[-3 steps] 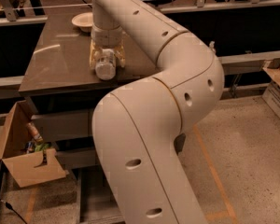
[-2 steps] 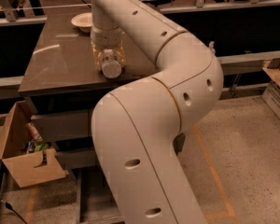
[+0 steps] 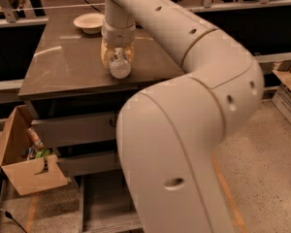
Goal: Place blue plastic bottle into bottom drawer
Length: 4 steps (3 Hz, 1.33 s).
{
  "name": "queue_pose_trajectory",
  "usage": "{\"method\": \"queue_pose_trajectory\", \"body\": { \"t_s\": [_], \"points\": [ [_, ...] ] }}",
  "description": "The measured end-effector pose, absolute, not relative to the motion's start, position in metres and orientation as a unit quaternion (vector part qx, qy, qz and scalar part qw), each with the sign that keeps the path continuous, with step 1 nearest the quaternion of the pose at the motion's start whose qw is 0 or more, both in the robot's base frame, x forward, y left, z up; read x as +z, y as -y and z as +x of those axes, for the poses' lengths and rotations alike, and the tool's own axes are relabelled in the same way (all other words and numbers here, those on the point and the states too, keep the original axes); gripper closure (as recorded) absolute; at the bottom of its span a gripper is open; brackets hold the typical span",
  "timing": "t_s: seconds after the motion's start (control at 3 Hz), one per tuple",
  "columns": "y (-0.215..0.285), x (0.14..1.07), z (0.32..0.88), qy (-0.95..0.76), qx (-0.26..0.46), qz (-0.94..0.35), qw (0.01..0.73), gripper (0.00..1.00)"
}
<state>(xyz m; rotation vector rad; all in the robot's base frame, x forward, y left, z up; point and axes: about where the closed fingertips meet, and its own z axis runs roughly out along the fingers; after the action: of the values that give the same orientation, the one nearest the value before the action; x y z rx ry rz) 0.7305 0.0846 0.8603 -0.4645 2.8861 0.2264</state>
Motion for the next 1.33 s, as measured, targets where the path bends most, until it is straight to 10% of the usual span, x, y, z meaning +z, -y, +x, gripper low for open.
{"method": "queue_pose_trajectory", "body": {
  "t_s": [0.67, 1.33],
  "points": [
    [-0.064, 0.917, 0.596, -0.892, 0.123, -0.399, 0.173, 1.0],
    [-0.049, 0.848, 0.51, -0.855, 0.106, -0.502, 0.083, 1.0]
  ]
}}
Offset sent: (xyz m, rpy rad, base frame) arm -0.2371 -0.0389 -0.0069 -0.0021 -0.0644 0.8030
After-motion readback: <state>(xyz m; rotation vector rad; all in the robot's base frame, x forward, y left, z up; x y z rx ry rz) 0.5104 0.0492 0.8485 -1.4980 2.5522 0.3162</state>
